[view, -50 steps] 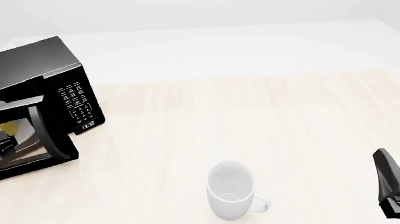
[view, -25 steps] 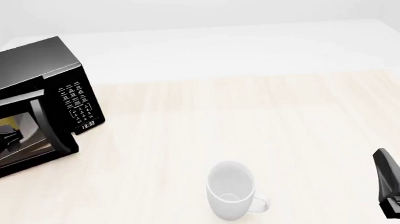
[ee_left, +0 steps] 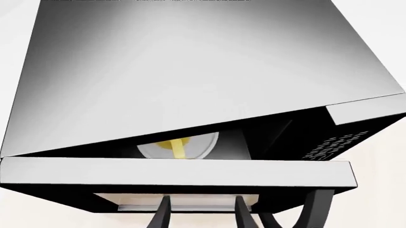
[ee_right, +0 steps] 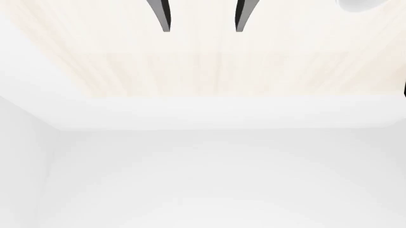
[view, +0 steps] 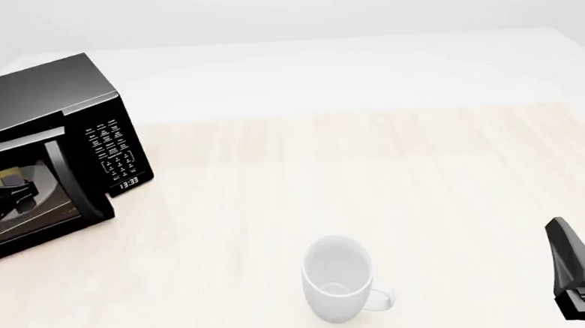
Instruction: Put the yellow and white mug in the microwave and close it.
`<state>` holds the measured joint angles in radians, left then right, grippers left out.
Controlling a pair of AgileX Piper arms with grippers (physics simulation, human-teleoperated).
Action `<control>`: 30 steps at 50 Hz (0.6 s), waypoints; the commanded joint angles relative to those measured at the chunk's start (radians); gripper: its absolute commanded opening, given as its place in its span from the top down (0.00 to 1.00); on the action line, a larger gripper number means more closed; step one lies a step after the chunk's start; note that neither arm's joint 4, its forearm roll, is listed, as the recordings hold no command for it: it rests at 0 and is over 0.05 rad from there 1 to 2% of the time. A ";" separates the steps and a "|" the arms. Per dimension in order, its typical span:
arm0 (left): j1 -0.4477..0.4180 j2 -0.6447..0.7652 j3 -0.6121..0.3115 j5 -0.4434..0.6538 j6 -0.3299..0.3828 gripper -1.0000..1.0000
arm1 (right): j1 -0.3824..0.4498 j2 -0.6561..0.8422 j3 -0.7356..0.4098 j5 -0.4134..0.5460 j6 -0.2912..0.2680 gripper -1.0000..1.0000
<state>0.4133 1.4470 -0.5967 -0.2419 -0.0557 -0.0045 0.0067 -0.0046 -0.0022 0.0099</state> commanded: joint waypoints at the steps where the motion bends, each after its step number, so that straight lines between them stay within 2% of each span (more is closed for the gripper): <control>1: -0.003 0.023 -0.026 -0.008 -0.017 0.00 | 0.000 0.000 0.000 0.000 0.000 0.00; 21: 0.003 0.089 -0.057 -0.030 -0.024 0.00 | 0.000 0.000 0.000 0.000 0.000 0.00; 22: 0.004 0.090 -0.058 -0.031 -0.024 0.00 | -0.002 0.017 0.000 -0.005 0.018 0.00; 30: 0.010 0.104 -0.070 -0.035 -0.027 0.00 | -0.002 0.019 0.000 -0.007 0.018 0.00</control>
<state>0.4176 1.5288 -0.6530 -0.2710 -0.0787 -0.0055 0.0178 -0.0045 -0.0063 0.0207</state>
